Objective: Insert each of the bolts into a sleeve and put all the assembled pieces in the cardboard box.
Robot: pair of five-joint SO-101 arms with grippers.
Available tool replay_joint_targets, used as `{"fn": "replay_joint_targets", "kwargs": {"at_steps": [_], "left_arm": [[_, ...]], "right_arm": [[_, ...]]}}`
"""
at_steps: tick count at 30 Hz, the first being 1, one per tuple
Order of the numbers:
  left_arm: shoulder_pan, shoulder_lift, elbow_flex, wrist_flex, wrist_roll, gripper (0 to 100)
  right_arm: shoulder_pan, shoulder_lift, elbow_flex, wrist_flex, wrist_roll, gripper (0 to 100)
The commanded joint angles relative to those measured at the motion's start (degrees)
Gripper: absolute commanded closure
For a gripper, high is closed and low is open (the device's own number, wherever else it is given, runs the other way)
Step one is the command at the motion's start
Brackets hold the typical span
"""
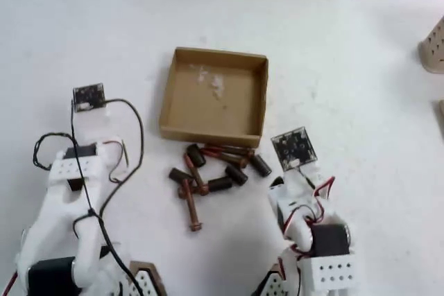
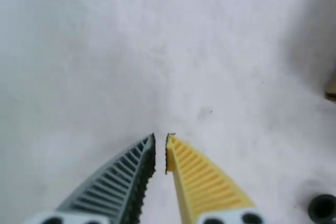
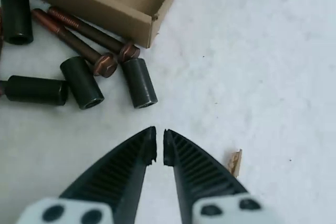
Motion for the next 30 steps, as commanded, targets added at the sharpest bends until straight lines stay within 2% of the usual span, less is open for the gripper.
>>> {"fn": "replay_joint_targets", "kwargs": {"at_steps": [1, 6, 12, 15, 19, 24, 30], "left_arm": [[-0.6, 0.1, -2.9, -1.5, 0.4, 93], [-0.6, 0.1, -2.6, -2.9, 0.4, 93], [-0.6, 0.2, -2.5, -3.3, 0.4, 93], [-0.6, 0.2, -2.5, -3.2, 0.3, 93], [-0.6, 0.2, -2.5, -3.2, 0.3, 90], [-0.6, 0.2, -2.5, -3.0, 0.3, 77], [-0.6, 0.2, -2.5, -3.0, 0.3, 76]], "right_arm": [[-0.7, 14.6, -9.8, 0.1, 0.1, 97.8], [-4.0, 31.7, -18.1, -4.3, 0.4, 97.8], [-6.6, 45.7, -14.8, -26.9, 0.5, 97.8], [-6.5, 50.7, -14.9, -32.8, 2.0, 97.7], [-6.5, 55.3, -18.2, -30.9, 12.0, 96.5], [-6.7, 59.0, -21.1, -27.2, 12.7, 84.2], [-7.1, 61.3, -21.2, -28.4, 12.7, 85.5]]}}
